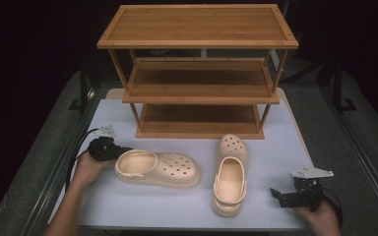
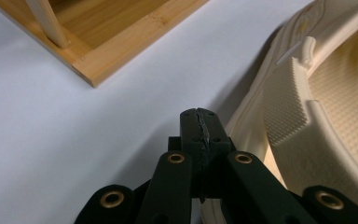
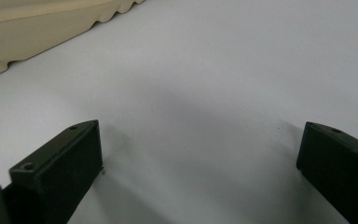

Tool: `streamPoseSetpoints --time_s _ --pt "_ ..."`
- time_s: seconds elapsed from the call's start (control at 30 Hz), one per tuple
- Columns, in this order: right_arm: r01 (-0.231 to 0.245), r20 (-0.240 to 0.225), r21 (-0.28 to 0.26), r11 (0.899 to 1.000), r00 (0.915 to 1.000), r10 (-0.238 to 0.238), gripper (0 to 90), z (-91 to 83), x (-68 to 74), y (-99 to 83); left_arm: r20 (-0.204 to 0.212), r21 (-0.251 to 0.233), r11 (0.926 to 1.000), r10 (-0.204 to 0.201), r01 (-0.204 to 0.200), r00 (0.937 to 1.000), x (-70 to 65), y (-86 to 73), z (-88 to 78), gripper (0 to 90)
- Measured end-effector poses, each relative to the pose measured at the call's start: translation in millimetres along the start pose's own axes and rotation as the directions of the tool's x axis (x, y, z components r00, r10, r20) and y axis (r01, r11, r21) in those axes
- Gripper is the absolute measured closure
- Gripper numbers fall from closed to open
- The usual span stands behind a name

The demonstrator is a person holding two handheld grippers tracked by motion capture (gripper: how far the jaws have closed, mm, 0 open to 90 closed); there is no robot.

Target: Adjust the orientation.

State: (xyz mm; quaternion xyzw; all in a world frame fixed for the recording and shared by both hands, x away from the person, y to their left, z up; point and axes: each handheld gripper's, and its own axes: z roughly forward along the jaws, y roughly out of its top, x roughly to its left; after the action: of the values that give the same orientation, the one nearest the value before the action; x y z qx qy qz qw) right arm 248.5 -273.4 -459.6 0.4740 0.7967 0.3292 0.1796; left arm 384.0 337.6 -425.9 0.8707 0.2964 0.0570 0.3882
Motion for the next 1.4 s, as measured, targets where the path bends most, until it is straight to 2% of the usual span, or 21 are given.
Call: streamPoseSetpoints --time_s 0.3,0.37,0.6,0.93,1.03,1.1,1.13,1.2,1.23,1.3,1.4 --pt "0.0 0.0 0.0 1.0 1.0 0.0 0.0 0.0 0.0 0.0 0.004 0.013 0.9999 -0.004 0.004 1.0 -10.6 -11.2 -12.0 90.0" --pt "0.0 0.0 0.0 1.0 1.0 0.0 0.0 0.0 0.0 0.0 -0.002 0.018 0.9998 0.001 -0.001 1.0 -15.7 -14.9 -15.7 90.0" --pt "0.0 0.0 0.001 1.0 1.0 0.0 0.0 0.0 0.0 0.0 0.021 0.001 0.9999 -0.016 0.016 0.9997 -32.9 -34.9 -31.3 90.0" --pt "-0.002 0.001 0.002 1.0 1.0 0.002 0.0 -0.1 0.2 0.1 0.037 -0.003 0.9999 -0.015 0.015 0.9992 -57.2 -54.1 -46.1 90.0" --pt "-0.002 0.0 0.003 1.0 1.0 0.002 0.0 -0.1 0.2 0.2 0.03 -0.005 0.9999 -0.016 0.016 0.9994 -57.3 -53.0 -47.8 90.0" --pt "-0.002 0.001 0.004 1.0 1.0 0.002 0.0 -0.1 0.2 0.2 0.005 -0.035 0.9992 -0.018 0.019 0.9998 -54.7 -47.3 -54.7 84.9" --pt "-0.002 0.0 0.003 1.0 1.0 0.002 0.0 -0.1 0.2 0.2 0.005 -0.035 0.9992 -0.018 0.019 0.9998 -54.7 -47.3 -54.7 82.9" --pt "0.0 0.0 0.002 1.0 1.0 0.0 0.0 0.0 0.0 0.2 -0.006 -0.078 0.9967 -0.023 0.022 0.9997 -51.8 -39.6 -65.1 79.4" --pt "0.0 0.0 0.002 1.0 1.0 0.0 0.0 0.0 0.0 0.2 -0.006 -0.078 0.9967 -0.023 0.022 0.9997 -51.8 -39.6 -65.1 77.5" --pt "-0.001 0.0 0.003 1.0 1.0 0.001 0.0 -0.1 0.0 0.2 -0.005 -0.096 0.9952 -0.017 0.017 0.9998 -52.1 -33.7 -70.0 75.2" --pt "-0.001 0.001 0.003 1.0 1.0 0.001 0.0 0.0 0.1 0.2 0.005 -0.123 0.9922 0.02 -0.019 0.9998 -58.1 -20.0 -74.5 69.6"
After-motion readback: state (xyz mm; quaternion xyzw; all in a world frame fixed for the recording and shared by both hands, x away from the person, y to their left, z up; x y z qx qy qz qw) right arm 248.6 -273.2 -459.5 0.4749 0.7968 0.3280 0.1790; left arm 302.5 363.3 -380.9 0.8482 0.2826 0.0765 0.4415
